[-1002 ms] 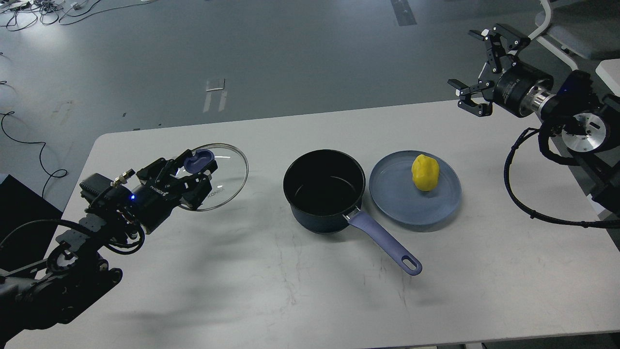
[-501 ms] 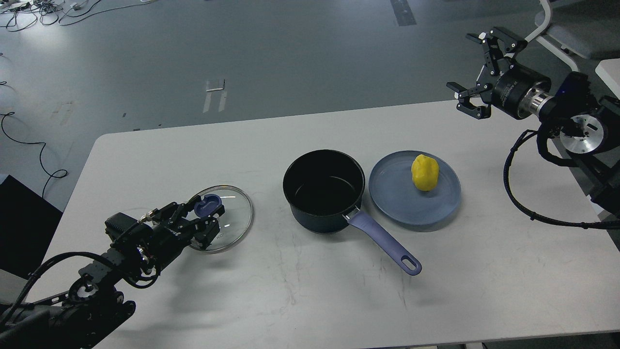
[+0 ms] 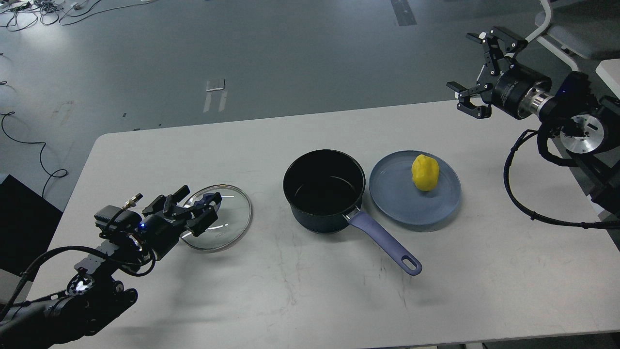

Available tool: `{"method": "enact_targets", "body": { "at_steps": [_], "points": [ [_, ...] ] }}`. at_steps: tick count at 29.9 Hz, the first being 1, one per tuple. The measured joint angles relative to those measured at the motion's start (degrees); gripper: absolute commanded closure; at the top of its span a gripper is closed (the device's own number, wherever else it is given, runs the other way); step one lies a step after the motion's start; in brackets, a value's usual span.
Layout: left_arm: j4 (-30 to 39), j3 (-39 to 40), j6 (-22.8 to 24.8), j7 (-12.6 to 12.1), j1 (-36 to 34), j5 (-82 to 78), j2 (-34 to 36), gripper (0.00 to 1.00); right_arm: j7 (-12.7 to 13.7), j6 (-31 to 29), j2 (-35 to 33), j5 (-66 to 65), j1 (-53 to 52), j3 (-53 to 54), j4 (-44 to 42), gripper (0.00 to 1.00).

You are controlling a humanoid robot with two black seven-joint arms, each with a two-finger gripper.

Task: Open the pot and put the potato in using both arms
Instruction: 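Set the lid on the table beside the pot and release, then retract the left arm and reach the right gripper to the potato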

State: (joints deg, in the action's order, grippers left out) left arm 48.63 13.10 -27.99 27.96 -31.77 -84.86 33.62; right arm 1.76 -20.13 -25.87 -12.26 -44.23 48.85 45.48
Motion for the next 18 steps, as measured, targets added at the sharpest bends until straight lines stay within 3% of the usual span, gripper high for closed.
{"method": "enact_targets", "body": {
  "at_steps": [6,9,12,15,18],
  "points": [
    [7.5,0.9,0.0,0.1,-3.2,10.2,3.2,0.01,-0.9,-0.2,-2.0,-7.5,-3.6,-4.8,1.8,0.0],
    [9.7,2.0,0.5,0.1,-7.9,22.8,3.5,0.01,-5.5,-0.2,-3.3,-17.9,-7.0,-9.3,4.7,0.0],
    [9.8,2.6,5.4,-0.2,-15.3,39.4,3.6,0.01,-11.6,-0.1,-5.2,-30.7,-11.0,-14.7,7.1,0.0],
    [9.5,2.7,10.3,-5.6,-20.2,56.4,3.3,0.01,-15.3,0.1,-7.4,-44.5,-14.2,-22.5,9.6,0.0],
    [9.5,3.0,11.6,-13.3,-22.7,67.2,2.4,0.01,-17.3,0.6,-9.6,-57.9,-15.7,-30.5,11.5,0.0]
  ]
}}
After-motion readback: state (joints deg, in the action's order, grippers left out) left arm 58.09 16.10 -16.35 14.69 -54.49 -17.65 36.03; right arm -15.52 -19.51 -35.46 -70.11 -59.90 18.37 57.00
